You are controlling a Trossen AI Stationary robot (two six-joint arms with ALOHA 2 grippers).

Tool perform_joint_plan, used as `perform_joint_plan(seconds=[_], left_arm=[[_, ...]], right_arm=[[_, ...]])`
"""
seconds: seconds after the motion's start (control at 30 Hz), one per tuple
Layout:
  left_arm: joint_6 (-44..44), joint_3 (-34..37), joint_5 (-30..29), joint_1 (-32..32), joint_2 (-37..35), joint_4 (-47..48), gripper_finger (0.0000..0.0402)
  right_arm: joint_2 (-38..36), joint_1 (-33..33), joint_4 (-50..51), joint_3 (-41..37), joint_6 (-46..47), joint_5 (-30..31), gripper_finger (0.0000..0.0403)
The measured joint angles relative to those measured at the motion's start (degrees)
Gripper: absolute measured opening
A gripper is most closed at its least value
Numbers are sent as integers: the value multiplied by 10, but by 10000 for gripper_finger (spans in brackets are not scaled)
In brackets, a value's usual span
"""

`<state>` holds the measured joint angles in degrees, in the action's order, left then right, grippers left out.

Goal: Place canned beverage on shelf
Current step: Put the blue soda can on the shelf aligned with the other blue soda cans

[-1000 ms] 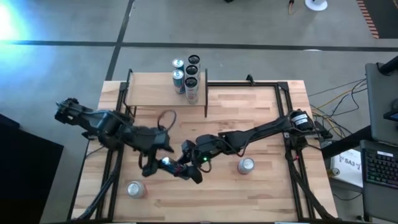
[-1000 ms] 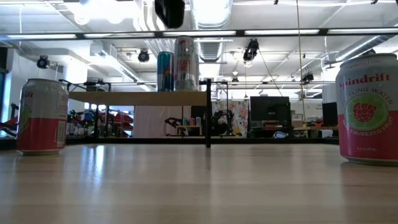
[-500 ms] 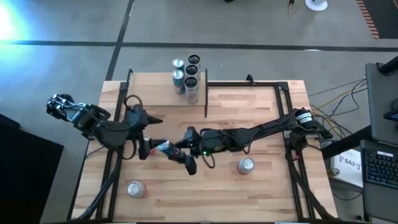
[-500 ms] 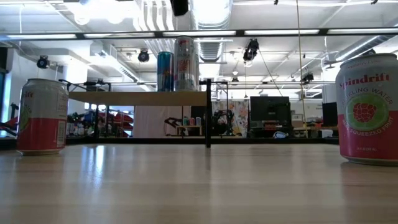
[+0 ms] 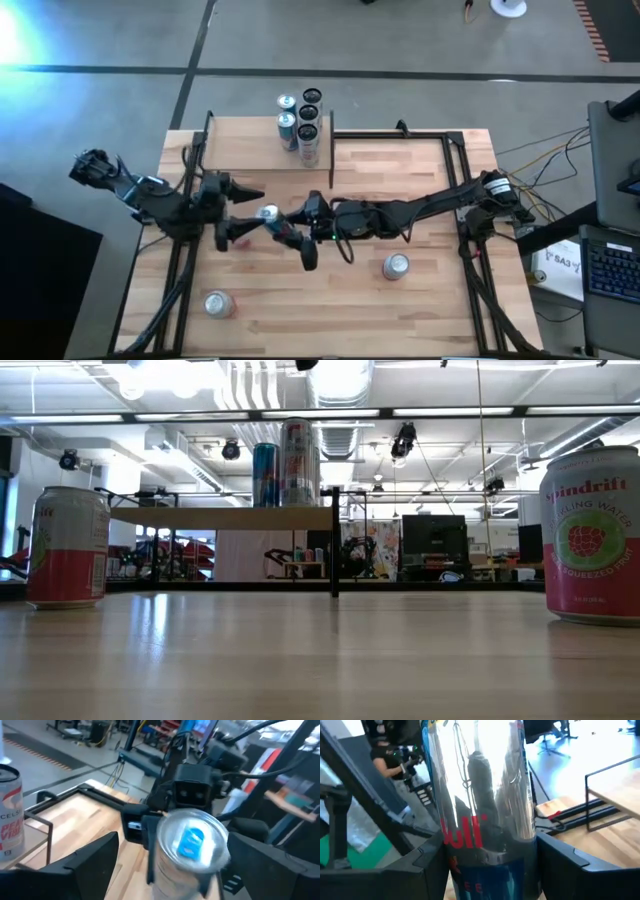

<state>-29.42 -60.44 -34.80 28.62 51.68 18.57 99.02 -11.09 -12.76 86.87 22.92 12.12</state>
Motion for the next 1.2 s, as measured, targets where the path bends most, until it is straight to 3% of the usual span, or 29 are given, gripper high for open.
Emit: perform_joint_plan(seconds=[0.17,0.3,0.7,0.83,1.07,1.2], left_arm=[[28,40,4,1,-30,-64,345],[60,59,19,1,-13,-118,345],[112,57,-2,-2,26,-187,338],[124,57,-2,-3,32,-187,295],[125,57,-1,-9,28,-190,182],[119,57,1,-12,25,-178,149]], right_arm=[[-5,6,-41,0,16,10,226],[-1,7,-84,0,31,-16,226],[4,7,-71,-3,41,-20,226],[4,6,-70,-3,38,-34,226],[4,6,-61,-3,33,-36,227],[4,7,-43,-3,51,-36,246]])
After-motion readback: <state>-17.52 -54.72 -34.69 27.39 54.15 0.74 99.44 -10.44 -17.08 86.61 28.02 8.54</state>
